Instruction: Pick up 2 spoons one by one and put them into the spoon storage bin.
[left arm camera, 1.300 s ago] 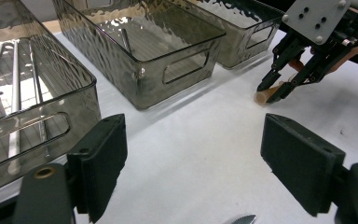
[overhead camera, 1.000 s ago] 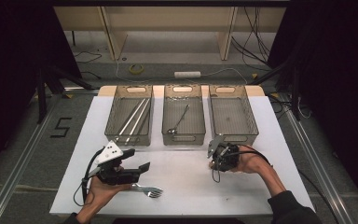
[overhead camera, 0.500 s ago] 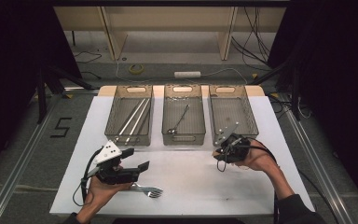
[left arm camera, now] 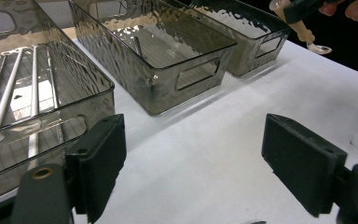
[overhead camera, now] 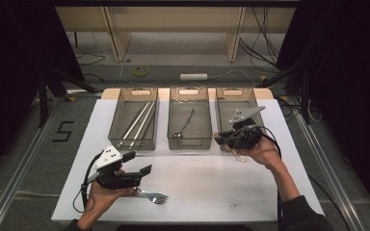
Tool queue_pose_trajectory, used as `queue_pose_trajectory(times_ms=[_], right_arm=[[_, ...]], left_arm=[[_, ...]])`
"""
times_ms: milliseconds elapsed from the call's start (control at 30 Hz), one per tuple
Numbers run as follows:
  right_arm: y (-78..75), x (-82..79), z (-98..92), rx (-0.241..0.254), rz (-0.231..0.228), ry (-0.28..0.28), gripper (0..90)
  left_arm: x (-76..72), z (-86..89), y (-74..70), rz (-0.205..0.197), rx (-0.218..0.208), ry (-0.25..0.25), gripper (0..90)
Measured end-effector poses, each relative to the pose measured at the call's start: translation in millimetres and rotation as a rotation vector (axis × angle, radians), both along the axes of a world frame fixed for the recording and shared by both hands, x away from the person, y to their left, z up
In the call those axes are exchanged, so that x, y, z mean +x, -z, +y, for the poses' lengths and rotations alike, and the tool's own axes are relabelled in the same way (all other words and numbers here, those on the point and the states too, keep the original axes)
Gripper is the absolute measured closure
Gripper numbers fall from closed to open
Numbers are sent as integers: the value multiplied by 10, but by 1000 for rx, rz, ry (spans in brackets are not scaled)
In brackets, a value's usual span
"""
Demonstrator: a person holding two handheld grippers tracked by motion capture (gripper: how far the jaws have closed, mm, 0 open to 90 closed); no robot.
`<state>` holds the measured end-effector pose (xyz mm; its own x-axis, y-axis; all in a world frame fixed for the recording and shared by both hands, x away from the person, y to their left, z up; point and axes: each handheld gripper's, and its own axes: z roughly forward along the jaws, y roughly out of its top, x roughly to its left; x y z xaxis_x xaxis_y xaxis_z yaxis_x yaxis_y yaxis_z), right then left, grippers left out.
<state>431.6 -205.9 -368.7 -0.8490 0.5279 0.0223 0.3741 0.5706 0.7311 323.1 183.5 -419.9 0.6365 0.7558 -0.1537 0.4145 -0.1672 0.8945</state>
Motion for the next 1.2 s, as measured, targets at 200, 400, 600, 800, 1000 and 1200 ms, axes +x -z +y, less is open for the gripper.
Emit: queue_pose_trajectory(times_ms=[200, 400, 600, 800, 1000, 1200], right_arm=[[-99, 118, 125, 55, -5, 31, 752], [-174, 231, 233, 92, -7, 56, 752], [-230, 326, 330, 110, -8, 83, 751], [-291, 423, 420, 130, -9, 112, 751], [-355, 528, 532, 142, -11, 134, 751], [-367, 662, 646, 142, -12, 160, 750]], left_arm=[[-11, 41, 0, -13, 6, -7, 205], [-25, 69, 2, -18, 7, -15, 203], [-36, 94, 2, -29, 23, -21, 203], [-50, 124, 4, -28, 21, -31, 203], [-74, 155, 4, -30, 18, -32, 203], [-91, 189, -3, -34, 12, -41, 203]])
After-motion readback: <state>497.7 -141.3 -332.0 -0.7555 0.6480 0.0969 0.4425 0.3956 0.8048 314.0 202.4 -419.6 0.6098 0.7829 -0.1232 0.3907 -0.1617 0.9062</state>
